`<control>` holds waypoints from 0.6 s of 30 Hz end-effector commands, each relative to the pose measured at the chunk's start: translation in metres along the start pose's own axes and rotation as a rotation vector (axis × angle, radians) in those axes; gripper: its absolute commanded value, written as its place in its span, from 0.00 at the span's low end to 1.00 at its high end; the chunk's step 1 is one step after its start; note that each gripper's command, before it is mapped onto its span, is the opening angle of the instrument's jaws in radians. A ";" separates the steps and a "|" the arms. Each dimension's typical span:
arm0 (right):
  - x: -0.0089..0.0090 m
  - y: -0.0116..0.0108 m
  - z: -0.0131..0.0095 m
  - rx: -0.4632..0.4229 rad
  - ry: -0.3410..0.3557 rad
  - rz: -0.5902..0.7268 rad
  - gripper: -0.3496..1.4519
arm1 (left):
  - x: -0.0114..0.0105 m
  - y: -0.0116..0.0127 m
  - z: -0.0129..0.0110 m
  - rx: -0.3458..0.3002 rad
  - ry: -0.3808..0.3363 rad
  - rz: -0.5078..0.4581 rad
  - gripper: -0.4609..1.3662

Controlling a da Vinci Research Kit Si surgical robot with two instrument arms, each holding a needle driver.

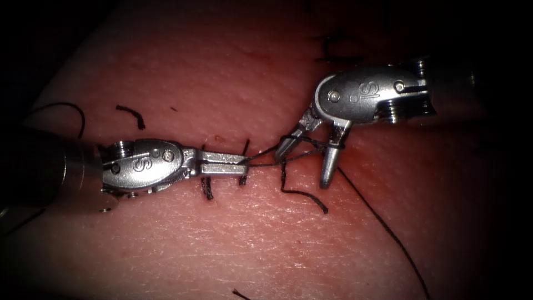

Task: Wound Closure
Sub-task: Loop the suture around the right gripper clockwise

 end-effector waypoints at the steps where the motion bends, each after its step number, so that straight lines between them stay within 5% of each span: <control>1: 0.0000 0.0000 0.0000 0.000 0.000 0.000 0.60 | 0.0001 0.0001 0.0000 -0.005 0.000 0.000 0.06; 18: 0.0006 0.0003 -0.0011 0.005 0.013 0.007 0.61 | 0.0014 0.0007 -0.0008 0.017 -0.008 -0.016 0.06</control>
